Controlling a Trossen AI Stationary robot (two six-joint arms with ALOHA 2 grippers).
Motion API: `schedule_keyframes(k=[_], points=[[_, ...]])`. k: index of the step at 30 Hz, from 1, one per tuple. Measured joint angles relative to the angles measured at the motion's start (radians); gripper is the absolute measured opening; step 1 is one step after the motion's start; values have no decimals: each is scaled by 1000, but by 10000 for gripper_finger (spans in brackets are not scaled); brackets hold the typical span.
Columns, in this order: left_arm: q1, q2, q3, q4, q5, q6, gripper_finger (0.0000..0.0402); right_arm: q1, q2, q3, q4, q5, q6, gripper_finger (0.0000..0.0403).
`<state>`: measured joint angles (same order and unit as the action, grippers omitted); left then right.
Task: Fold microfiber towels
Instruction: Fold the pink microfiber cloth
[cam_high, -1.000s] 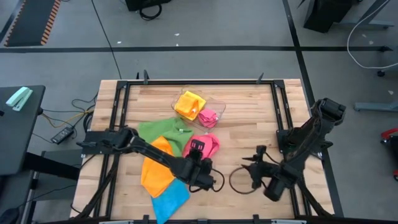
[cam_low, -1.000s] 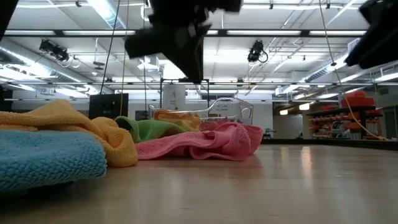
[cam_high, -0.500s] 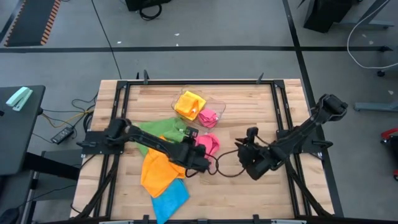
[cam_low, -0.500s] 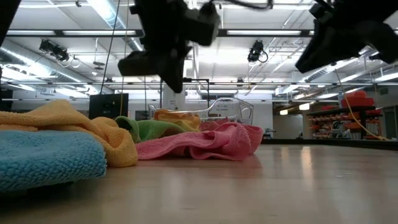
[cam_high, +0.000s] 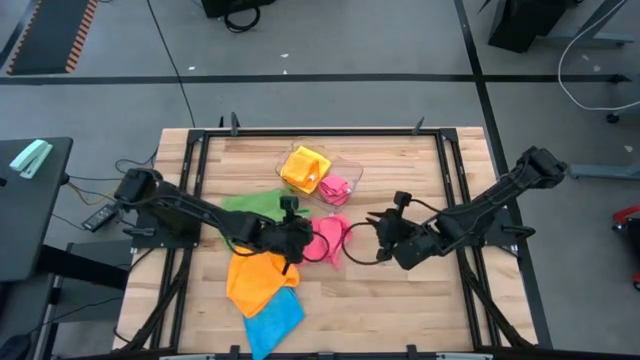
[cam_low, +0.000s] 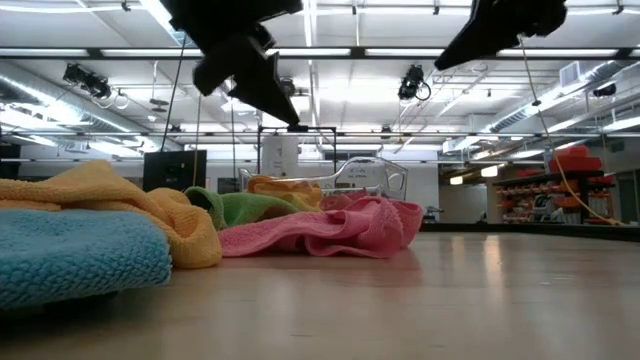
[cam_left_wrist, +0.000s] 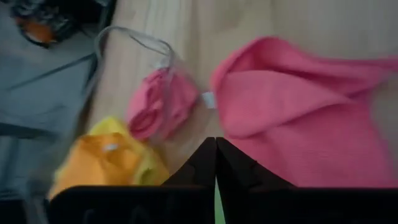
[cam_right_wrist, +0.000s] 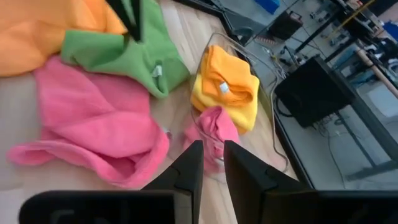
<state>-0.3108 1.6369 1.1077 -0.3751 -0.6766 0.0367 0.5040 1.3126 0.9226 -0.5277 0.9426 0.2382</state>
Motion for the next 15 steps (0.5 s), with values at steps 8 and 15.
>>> schedule_keyframes(k=[8,15], points=[[-7,-27,-59,63,194,-262,27,-83,24,0,9,-171,-23,74],[-33,-6,-60,71,249,-474,13,-80,24,-168,291,-358,-94,74]])
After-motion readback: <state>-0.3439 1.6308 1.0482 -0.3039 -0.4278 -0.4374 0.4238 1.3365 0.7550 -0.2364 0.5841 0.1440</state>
